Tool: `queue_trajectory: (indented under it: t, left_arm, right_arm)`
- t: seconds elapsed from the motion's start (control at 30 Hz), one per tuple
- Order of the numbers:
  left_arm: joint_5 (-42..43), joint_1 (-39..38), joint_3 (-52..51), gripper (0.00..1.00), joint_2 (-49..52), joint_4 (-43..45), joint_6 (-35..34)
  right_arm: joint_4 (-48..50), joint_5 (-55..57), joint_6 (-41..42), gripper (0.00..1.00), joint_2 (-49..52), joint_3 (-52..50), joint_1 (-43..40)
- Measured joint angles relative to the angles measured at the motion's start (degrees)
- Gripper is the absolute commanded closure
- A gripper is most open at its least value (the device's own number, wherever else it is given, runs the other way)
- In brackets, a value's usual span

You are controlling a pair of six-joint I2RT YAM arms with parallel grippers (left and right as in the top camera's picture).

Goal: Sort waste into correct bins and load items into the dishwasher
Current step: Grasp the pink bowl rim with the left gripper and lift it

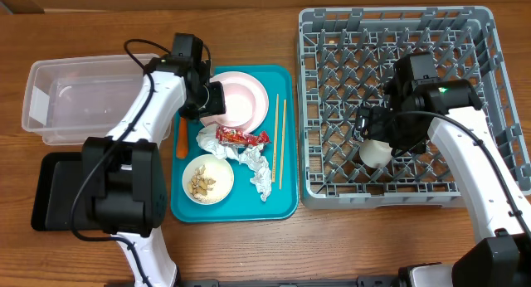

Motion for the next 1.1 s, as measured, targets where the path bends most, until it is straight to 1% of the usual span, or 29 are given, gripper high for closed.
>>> queue_trajectory:
  t: [0.07,0.2,0.4,0.57,0.8,0.87,0.93,1.1]
  left_arm:
    - [-0.26,-0.28,0.0,0.66,0.04,0.17,-0.15]
    - [-0.7,-0.5,0.0,0.62,0.04,0.28,-0.15]
    - [-2.67,-0.5,-0.07,0.61,0.04,0.28,-0.15]
    - [-3.23,-0.5,-0.15,0.62,0.04,0.33,-0.15]
    - [-3.28,-0.5,-0.15,0.62,0.07,0.55,-0.15]
    - [-3.26,-0.5,-0.15,0.66,0.07,0.52,-0.17]
    - [-3.28,-0.5,-0.15,0.68,0.07,0.52,-0.24]
    - [-3.28,-0.5,-0.17,0.67,0.17,0.52,-0.2]
  right_arm:
    - [-0.02,0.0,0.0,0.0,0.0,0.0,0.0]
    - [0.04,0.0,0.0,0.0,0.0,0.0,0.0]
    - [0.02,0.0,0.04,0.0,0.0,0.0,0.0]
    - [0.0,0.02,0.02,0.0,0.0,0.0,0.0]
    - [0.0,0.02,0.0,0.0,0.0,0.0,0.02]
    - [0.04,0.0,0.02,0.0,0.0,0.0,0.0]
    - [0.02,-0.02,0.0,0.0,0.0,0.0,0.0]
    - [0.04,0.02,0.0,0.0,0.0,0.0,0.0]
